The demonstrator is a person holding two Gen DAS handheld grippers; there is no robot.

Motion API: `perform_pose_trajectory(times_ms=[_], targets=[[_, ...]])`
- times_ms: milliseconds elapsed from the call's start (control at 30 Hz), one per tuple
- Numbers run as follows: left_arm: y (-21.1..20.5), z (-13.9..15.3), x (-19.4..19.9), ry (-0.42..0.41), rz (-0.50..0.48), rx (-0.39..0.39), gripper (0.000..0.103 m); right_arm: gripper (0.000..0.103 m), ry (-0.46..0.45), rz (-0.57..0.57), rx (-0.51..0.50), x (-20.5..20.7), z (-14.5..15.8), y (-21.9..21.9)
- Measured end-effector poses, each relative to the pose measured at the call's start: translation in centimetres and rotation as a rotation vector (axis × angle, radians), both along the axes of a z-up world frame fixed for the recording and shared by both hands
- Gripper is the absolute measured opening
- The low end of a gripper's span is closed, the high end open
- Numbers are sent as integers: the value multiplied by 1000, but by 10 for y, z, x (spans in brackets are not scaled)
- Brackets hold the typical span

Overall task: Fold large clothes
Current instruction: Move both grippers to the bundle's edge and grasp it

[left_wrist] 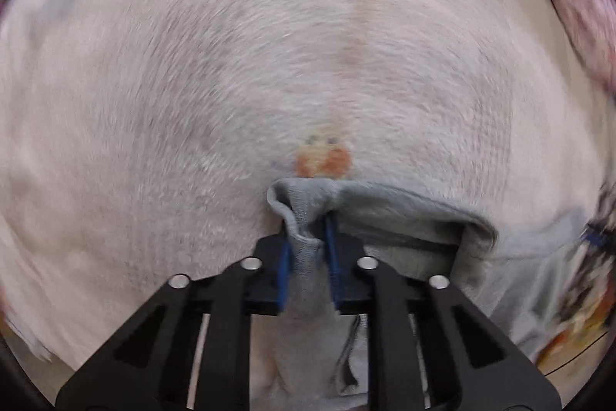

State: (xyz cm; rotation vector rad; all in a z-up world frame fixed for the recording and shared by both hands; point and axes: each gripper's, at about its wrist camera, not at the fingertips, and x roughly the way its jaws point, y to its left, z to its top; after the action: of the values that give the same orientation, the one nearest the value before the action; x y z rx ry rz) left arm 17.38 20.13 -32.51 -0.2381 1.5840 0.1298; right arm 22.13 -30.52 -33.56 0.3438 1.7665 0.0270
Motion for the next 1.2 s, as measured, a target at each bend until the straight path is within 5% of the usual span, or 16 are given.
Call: perform_pose_trajectory(times_ms=[100, 233, 267, 300, 333, 367, 500, 600, 700, 833, 900, 1033, 1067, 1133, 1200], targets=[[-3, -1, 1, -8, -10, 1, 9, 87, -5, 51, 18, 1, -4, -3], [20, 2, -6, -28, 114, -111, 9, 85, 14, 80, -90, -3, -23, 13], [25, 4, -8, -36, 144, -137, 9, 73, 19, 106, -117, -4, -23, 21], [29, 6, -10, -45, 159, -153, 9, 34, 16, 131, -108, -3, -19, 26], [31, 8, -11, -48, 157, -152, 9, 13, 21, 107, -33, -5, -12, 27], [31, 11, -12, -50, 144, -140, 9, 6, 42, 47, 47, -7, -10, 24], [27, 19, -17, -45, 106, -93, 9, 6, 9, 68, -65, -12, 4, 31], [29, 27, -16, -41, 95, -88, 9, 6, -1, -46, -63, -19, 18, 19], [29, 38, -13, -42, 94, -68, 9, 5, -39, -43, -77, -28, 39, 14], [24, 63, -22, -80, 88, 156, 2, 5, -52, -133, -59, -47, 61, -3], [36, 70, -29, -90, 166, 44, 2, 5, -57, -169, -42, -49, 70, -5], [9, 62, -16, -71, 76, 46, 3, 6, -78, -88, -68, -55, 87, 12], [5, 55, -10, -53, 56, 26, 6, 6, -86, -77, -73, -53, 88, 15], [5, 41, -6, -17, 51, -45, 51, 6, -91, -77, -84, -50, 84, 15], [10, 26, -4, -9, 79, -76, 59, 6, -80, -95, -75, -39, 72, 23]])
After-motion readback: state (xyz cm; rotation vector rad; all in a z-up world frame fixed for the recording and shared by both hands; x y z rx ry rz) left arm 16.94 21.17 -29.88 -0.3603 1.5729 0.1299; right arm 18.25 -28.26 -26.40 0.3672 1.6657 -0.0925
